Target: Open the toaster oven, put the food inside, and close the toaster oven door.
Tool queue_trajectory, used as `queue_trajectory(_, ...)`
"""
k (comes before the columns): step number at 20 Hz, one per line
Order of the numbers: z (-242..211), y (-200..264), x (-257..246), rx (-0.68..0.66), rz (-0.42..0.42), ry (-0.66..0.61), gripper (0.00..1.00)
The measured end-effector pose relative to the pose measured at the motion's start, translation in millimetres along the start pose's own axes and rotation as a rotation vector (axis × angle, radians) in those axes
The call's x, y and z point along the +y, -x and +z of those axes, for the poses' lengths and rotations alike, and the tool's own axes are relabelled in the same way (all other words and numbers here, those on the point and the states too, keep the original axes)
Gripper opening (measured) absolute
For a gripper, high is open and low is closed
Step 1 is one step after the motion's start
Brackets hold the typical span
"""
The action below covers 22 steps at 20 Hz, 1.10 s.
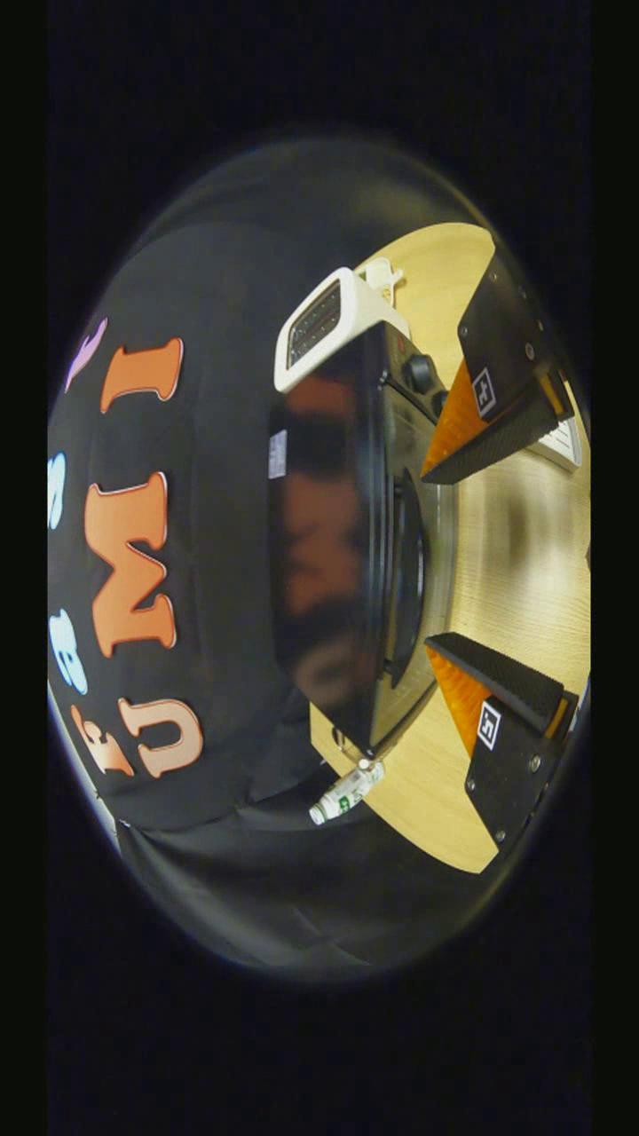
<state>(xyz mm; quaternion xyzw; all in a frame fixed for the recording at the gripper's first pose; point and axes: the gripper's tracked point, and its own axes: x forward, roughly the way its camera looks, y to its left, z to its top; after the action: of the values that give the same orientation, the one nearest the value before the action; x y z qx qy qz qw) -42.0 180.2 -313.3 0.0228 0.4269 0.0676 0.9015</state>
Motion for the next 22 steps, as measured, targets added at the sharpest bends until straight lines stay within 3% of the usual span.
queue_trajectory(8, 129, 98, -11, -0.378, 0.017, 0.064, 0.99)
queue_trajectory(13, 205, 167, -21, -0.628, -0.014, 0.124, 0.99)
queue_trajectory(17, 245, 215, -35, -0.741, -0.063, 0.148, 0.99)
queue_trajectory(22, 265, 256, -46, -0.804, -0.097, 0.148, 0.99)
